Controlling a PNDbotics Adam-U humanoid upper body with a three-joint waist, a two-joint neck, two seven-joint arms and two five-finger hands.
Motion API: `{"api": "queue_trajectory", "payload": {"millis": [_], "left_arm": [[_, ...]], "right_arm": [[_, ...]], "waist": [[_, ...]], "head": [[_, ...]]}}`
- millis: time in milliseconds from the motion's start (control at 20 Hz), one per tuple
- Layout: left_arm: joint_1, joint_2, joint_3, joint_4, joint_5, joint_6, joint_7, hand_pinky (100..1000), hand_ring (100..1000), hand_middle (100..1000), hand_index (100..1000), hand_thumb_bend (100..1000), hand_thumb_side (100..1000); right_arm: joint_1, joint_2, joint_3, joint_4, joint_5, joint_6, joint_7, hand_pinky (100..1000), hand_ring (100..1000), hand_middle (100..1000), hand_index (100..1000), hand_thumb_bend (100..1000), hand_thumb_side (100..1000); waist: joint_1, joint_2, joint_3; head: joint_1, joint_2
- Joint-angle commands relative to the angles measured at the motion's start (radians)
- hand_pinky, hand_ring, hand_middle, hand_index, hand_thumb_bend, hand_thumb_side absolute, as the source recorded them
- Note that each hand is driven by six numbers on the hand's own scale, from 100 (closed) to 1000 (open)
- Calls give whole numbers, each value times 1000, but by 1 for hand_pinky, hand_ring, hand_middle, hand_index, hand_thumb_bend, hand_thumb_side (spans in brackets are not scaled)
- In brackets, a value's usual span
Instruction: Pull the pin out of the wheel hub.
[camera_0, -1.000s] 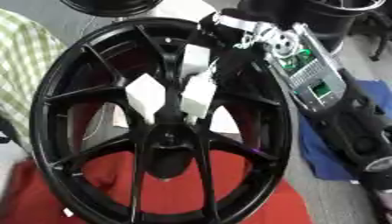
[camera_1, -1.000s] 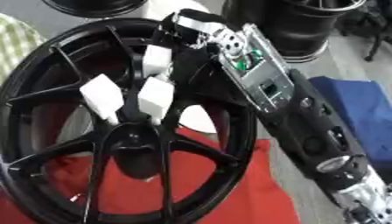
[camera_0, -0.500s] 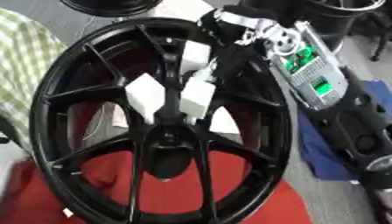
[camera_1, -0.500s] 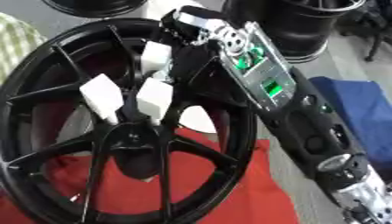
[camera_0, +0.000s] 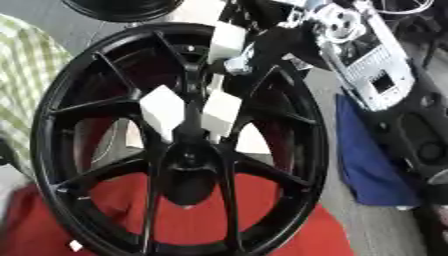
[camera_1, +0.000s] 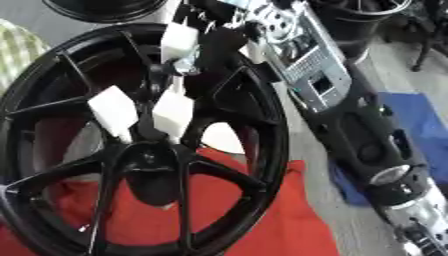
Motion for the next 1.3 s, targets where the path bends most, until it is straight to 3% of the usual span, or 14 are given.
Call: {"api": "queue_trajectory", "payload": {"millis": [50,300,450,650,800,950,1050,1150,1250,1300], "left_arm": [[-4,9,4,-14,-3,-1,4,532,652,619,728,100,905],[8,14,10,-9,-4,-1,11,532,652,619,727,100,905],[17,21,17,-8,-3,-2,17,532,652,620,727,100,905],[22,28,25,-8,-1,-4,26,532,652,620,727,100,905],[23,34,35,-9,3,-7,36,533,653,620,728,100,905],[21,38,43,-13,7,-10,46,533,653,620,727,100,901],[19,38,47,-16,11,-12,53,532,652,620,727,100,898],[17,37,50,-17,14,-13,59,532,653,620,727,100,896],[14,34,51,-19,16,-14,62,532,652,620,727,100,895],[13,32,52,-19,17,-13,64,532,652,620,727,100,895]], "right_arm": [[-35,-74,-59,-42,-69,26,-25,573,542,100,408,449,100],[-43,-193,-163,-53,-223,58,-126,561,544,100,407,452,100],[20,-305,-243,-61,-312,58,-218,557,546,100,410,451,100],[234,-457,-384,-76,-407,45,-395,557,557,103,418,448,100],[464,-496,-500,-117,-420,32,-577,567,570,131,431,443,100],[716,-423,-584,-201,-350,48,-755,583,587,173,453,441,100],[836,-336,-611,-258,-290,75,-838,591,603,213,475,443,100],[917,-242,-618,-302,-225,105,-886,619,649,314,540,471,100],[966,-161,-605,-325,-157,115,-882,675,758,524,683,597,244],[980,-125,-600,-329,-124,111,-863,689,785,583,729,649,277]], "waist": [[7,-37,-4],[5,-49,-20],[4,-55,-34],[6,-52,-48],[11,-41,-60],[19,-29,-68],[27,-25,-71],[35,-22,-72],[42,-21,-72],[45,-20,-72]], "head": [[5,14],[26,24],[38,29],[61,24],[78,17],[91,9],[95,6],[93,3],[91,-3],[90,-5]]}}
